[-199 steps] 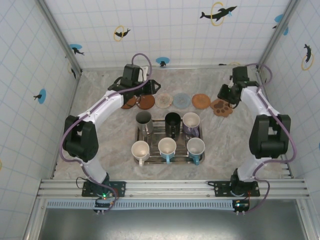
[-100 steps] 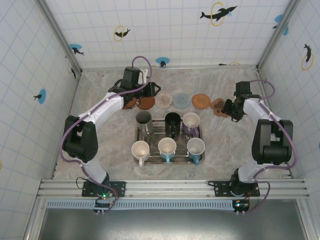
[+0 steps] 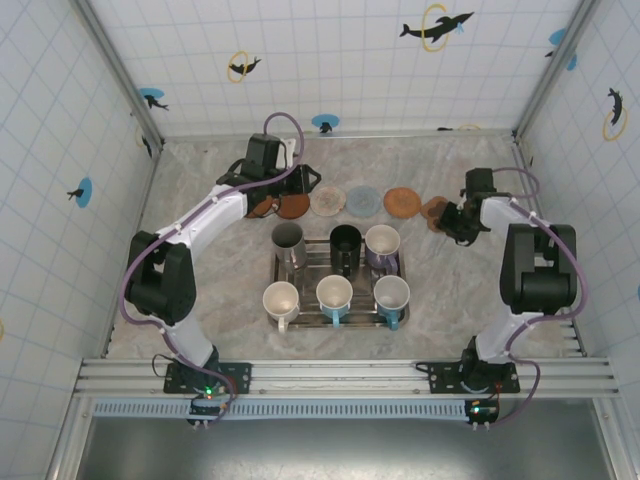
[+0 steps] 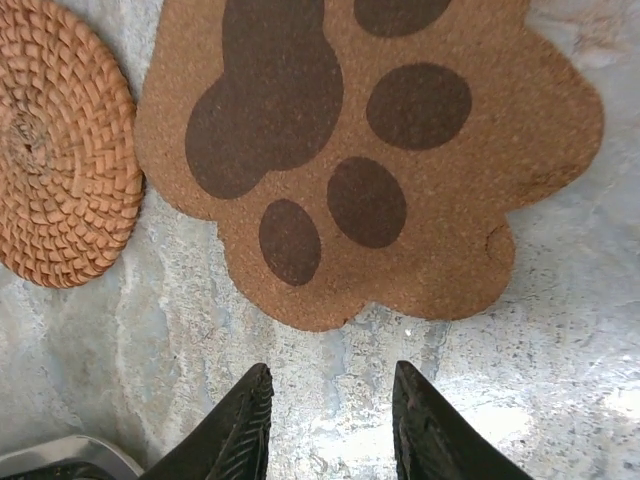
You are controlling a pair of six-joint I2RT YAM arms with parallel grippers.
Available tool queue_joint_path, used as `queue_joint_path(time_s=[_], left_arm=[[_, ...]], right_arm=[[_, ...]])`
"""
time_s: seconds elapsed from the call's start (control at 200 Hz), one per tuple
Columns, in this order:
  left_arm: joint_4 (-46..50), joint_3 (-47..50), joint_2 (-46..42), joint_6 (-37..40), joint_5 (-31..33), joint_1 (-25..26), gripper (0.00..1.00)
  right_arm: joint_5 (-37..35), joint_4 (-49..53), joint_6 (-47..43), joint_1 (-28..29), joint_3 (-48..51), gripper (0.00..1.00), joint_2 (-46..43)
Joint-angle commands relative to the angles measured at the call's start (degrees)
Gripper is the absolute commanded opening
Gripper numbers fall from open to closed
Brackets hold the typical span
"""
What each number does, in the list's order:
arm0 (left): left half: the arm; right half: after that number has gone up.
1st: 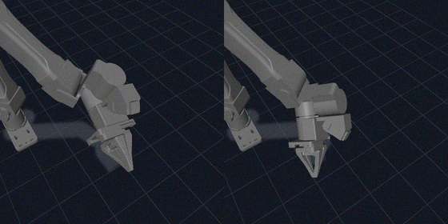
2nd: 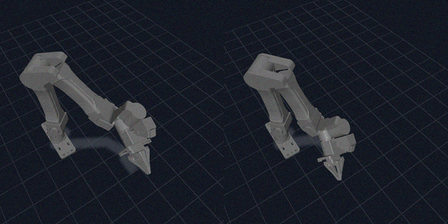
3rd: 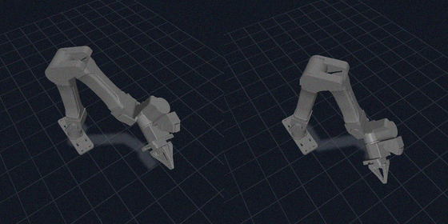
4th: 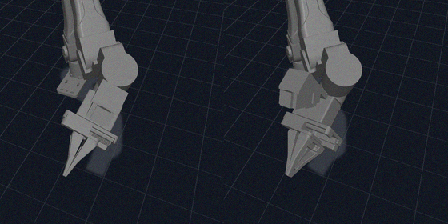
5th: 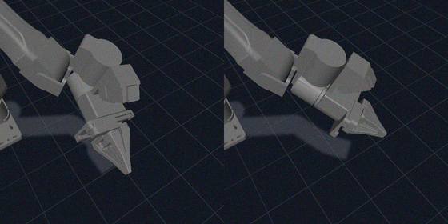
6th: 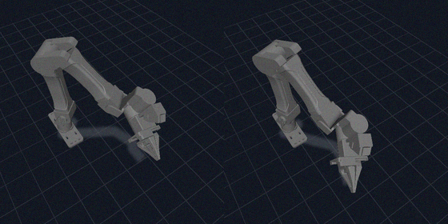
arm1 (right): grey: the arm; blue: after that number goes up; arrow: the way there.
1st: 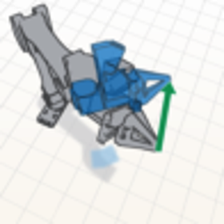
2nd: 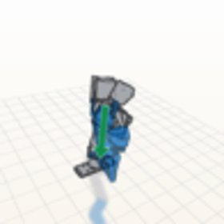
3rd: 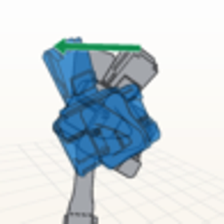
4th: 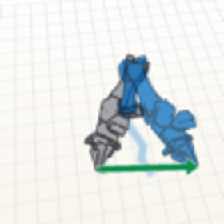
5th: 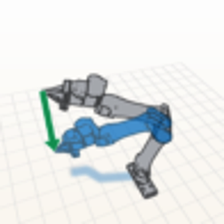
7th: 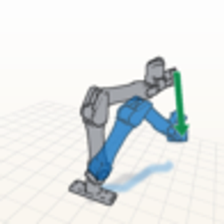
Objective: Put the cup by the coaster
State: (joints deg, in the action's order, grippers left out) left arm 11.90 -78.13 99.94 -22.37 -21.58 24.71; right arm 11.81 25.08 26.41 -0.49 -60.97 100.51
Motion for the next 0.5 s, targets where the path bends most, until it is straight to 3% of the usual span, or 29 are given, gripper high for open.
queue_joint_path(time_s=[0.0,0.496], left_arm=[[-0.2,0.1,-1.4,1.0,-0.3,0.0,0.43],[0.6,-1.1,-0.6,1.1,0.0,0.0,0.42]], right_arm=[[1.2,-1.1,0.6,0.7,0.6,0.36,2.2],[-0.3,1.4,-0.7,-0.6,-3.2,0.35,6.7]])
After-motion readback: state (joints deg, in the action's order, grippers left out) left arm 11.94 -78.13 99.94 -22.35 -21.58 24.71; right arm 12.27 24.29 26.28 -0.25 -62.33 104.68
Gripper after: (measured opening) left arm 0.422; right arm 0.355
